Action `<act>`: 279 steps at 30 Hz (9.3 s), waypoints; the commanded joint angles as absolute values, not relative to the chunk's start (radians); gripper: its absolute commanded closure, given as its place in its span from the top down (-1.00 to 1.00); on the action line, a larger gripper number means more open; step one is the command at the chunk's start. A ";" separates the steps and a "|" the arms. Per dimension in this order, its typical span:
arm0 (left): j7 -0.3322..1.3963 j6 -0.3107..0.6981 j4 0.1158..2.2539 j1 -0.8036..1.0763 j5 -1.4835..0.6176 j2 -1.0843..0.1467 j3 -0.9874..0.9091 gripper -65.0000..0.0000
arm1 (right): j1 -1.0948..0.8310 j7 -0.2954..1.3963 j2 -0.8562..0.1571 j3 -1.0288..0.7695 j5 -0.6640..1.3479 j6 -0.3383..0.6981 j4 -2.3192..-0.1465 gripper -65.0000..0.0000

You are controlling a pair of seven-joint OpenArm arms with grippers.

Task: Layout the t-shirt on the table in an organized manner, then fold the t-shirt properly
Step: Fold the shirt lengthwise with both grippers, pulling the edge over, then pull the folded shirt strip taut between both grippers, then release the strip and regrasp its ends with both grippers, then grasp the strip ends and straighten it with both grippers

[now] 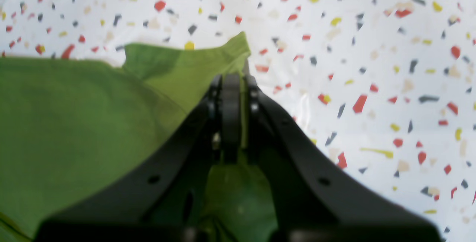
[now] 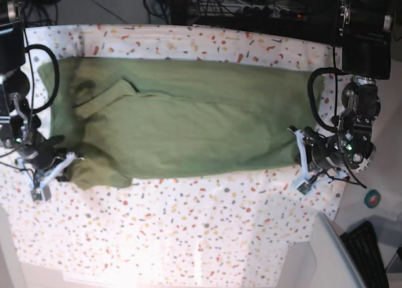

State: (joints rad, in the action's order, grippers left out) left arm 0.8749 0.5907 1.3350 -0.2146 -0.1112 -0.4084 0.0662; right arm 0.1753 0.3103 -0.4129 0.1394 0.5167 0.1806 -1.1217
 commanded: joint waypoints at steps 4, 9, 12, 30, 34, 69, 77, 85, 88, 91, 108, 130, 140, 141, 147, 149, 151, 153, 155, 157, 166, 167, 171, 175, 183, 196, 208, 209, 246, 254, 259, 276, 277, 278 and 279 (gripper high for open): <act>0.865 0.588 1.359 -0.202 -0.148 -0.452 0.061 -1.00 | 0.143 0.291 -0.424 0.065 0.519 0.182 -1.141 -1.00; 0.912 0.588 1.359 -0.200 -0.294 -0.483 0.061 -1.00 | 0.093 0.292 -0.423 0.012 0.519 0.182 -1.165 -1.00; 0.914 0.587 1.372 -0.200 -0.308 -0.483 0.061 -1.00 | 0.042 0.292 -0.421 0.010 0.521 0.182 -1.236 -1.00; 0.918 0.590 1.451 -0.154 -0.309 -0.573 0.114 -1.00 | -0.076 0.512 -0.372 -0.185 0.521 0.182 -1.426 -1.00; 0.917 0.590 1.451 -0.143 -0.309 -0.596 0.160 -1.00 | -0.110 0.556 -0.332 -0.219 0.521 0.182 -1.481 -1.00; 0.937 0.587 1.501 -0.071 -0.216 -0.656 0.282 -1.00 | -0.295 0.561 -0.320 -0.234 0.521 0.182 -1.501 -1.00; 0.937 0.588 1.495 -0.061 -0.160 -0.654 0.332 -1.00 | -0.312 0.561 -0.318 -0.234 0.521 0.182 -1.481 -1.00; 0.938 0.588 1.491 -0.059 -0.159 -0.657 0.383 -1.00 | -0.306 0.659 -0.318 -0.234 0.524 0.182 -1.458 -1.00; 0.970 0.588 1.491 -0.067 -0.159 -0.661 0.383 -1.00 | -0.305 0.688 -0.318 -0.234 0.522 0.182 -1.461 -1.00; 0.998 0.588 1.504 -0.071 -0.160 -0.662 0.380 -0.74 | -0.308 0.677 -0.318 -0.269 0.521 0.182 -1.463 -0.53; 1.001 0.588 1.781 0.140 -0.171 -0.426 -0.127 -0.75 | -0.371 0.685 -0.159 -0.446 0.518 0.191 -1.802 -0.73; 0.808 0.582 1.271 0.001 -0.159 -0.297 -0.117 -1.00 | -0.007 0.595 -0.259 -0.292 0.518 0.189 -1.041 -1.00; 0.803 0.582 1.434 0.047 -0.170 -0.309 -0.156 -1.00 | -0.151 0.659 -0.228 -0.294 0.519 0.188 -1.474 -1.00; 0.803 0.582 1.454 0.062 -0.170 -0.308 -0.173 -1.00 | -0.159 0.665 -0.222 -0.294 0.519 0.183 -1.518 -1.00; 0.803 0.582 1.474 0.079 -0.170 -0.305 -0.180 -1.00 | -0.059 0.688 -0.246 -0.292 0.493 0.182 -1.514 -1.00; 0.803 0.582 1.477 0.091 -0.170 -0.306 -0.191 -1.00 | 0.007 0.740 -0.251 -0.292 0.452 0.182 -1.463 -1.00; 0.803 0.582 1.475 0.101 -0.170 -0.314 -0.193 -1.00 | 0.073 0.782 -0.246 -0.292 0.384 0.183 -1.402 -0.63; 0.803 0.582 1.475 0.105 -0.168 -0.318 -0.193 -1.00 | 0.128 0.774 -0.245 -0.292 0.308 0.189 -1.334 -0.20; 0.803 0.582 1.475 0.107 -0.171 -0.335 -0.193 -1.00 | 0.173 0.743 -0.243 -0.292 0.259 0.191 -1.256 -0.19; 0.803 0.582 1.475 0.107 -0.171 -0.340 -0.193 -1.00 | 0.222 0.731 -0.245 -0.292 0.234 0.193 -1.167 -0.21; 0.803 0.587 1.475 0.107 -0.171 -0.340 -0.274 -1.00 | 0.308 0.751 -0.249 -0.291 0.231 0.262 -0.977 -0.09; 0.803 0.587 1.474 0.107 -0.170 -0.340 -0.277 -1.00 | 0.308 0.762 -0.248 -0.291 0.231 0.262 -0.977 -0.02; 0.803 0.587 1.452 0.107 -0.163 -0.341 -0.277 -1.00 | 0.308 0.769 -0.246 -0.291 0.231 0.262 -0.974 0.15; 0.803 0.587 1.448 0.107 -0.168 -0.341 -0.277 -1.00 | 0.308 0.773 -0.246 -0.291 0.231 0.262 -0.972 0.15; 0.803 0.587 1.446 0.107 -0.165 -0.341 -0.277 -1.00 | 0.305 0.803 -0.245 -0.298 0.236 0.263 -0.972 -0.95; 0.803 0.587 1.446 0.107 -0.168 -0.355 -0.277 -1.00 | 0.194 1.007 -0.243 -0.300 0.355 0.263 -1.273 -1.00; 0.803 0.587 1.446 0.102 -0.168 -0.355 -0.277 -1.00 | 0.232 0.928 -0.251 -0.292 0.351 0.257 -1.218 -0.10; 0.803 0.587 1.446 0.102 -0.168 -0.355 -0.277 -1.00 | 0.243 0.921 -0.251 -0.292 0.351 0.257 -1.191 0.18; 0.803 0.587 1.446 0.107 -0.160 -0.372 -0.277 -1.00 | 0.263 0.908 -0.254 -0.298 0.351 0.259 -1.000 -1.00; 0.803 0.587 1.454 0.107 -0.160 -0.374 -0.277 -1.00 | 0.168 1.024 -0.239 -0.300 0.351 0.257 -1.310 -1.00; 0.803 0.587 1.455 0.107 -0.159 -0.374 -0.277 -1.00 | 0.130 1.084 -0.217 -0.302 0.351 0.255 -1.359 -1.00; 0.803 0.587 1.455 0.102 -0.159 -0.374 -0.272 -1.00 | 0.022 1.069 -0.214 -0.302 0.352 0.255 -1.406 -0.89; 0.803 0.587 1.455 0.102 -0.159 -0.374 -0.271 -1.00 | 0.008 1.053 -0.214 -0.302 0.352 0.255 -1.431 -0.74; 0.803 0.587 1.455 0.102 -0.159 -0.374 -0.271 -1.00 | -0.004 1.038 -0.214 -0.302 0.352 0.255 -1.454 -0.58; 0.803 0.587 1.455 0.102 -0.159 -0.372 -0.271 -1.00 | -0.016 1.029 -0.214 -0.302 0.352 0.254 -1.475 -0.45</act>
